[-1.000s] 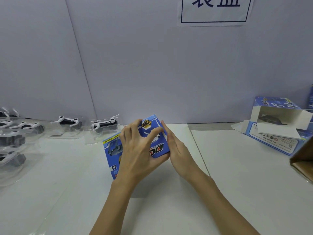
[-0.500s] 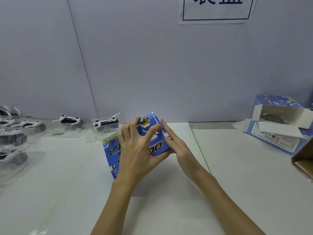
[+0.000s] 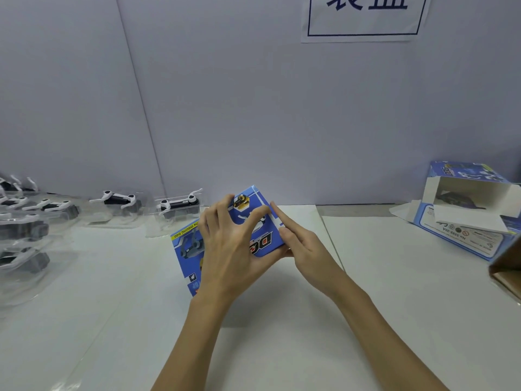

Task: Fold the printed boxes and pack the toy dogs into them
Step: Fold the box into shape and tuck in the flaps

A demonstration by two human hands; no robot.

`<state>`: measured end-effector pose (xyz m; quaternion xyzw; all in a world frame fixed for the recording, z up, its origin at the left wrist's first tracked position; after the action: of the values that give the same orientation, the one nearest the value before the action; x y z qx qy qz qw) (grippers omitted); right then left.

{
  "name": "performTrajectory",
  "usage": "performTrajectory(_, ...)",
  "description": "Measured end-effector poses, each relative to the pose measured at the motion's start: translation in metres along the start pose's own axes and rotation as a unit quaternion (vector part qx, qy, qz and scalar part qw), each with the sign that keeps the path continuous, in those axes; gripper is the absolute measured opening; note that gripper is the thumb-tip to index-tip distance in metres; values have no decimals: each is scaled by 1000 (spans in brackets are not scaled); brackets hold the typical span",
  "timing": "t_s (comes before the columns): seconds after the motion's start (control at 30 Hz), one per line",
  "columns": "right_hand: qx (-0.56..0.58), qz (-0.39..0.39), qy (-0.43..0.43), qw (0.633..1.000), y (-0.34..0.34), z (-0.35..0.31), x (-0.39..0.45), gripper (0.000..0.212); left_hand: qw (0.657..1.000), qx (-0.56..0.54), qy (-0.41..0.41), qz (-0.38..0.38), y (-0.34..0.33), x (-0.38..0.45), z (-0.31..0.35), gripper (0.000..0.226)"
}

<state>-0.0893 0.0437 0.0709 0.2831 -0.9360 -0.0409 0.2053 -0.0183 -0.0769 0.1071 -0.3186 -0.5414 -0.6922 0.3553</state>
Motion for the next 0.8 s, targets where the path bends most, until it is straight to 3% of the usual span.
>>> performTrajectory(0.17, -11, -18, 24, 999, -10, -6, -5, 54, 1000, 19, 8, 8, -1, -2, -3, 62)
performTrajectory(0.3, -46, 24, 42, 998, -11, -7, -5, 64, 1000, 24, 13, -1, -1, -2, -5, 56)
performTrajectory(0.47, 11, 97, 23, 995, -7, 3, -4, 60, 999, 46, 17, -7, -2, -1, -2, 56)
performTrajectory(0.8, 17, 147, 46, 988, -15, 5, -8, 47, 999, 44, 18, -16, -1, 1, -2, 57)
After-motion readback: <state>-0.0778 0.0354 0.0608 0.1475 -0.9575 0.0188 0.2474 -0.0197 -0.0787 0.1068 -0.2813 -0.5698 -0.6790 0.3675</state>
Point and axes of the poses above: each hand's wrist, its own x-axis towards the middle knuckle, its own y-axis out of the back of the hand, z = x × y, the point moved 8 cm from there along x, towards the middle knuckle, and after that the axes turned 3 degrees about z, right-handed, at the moved point
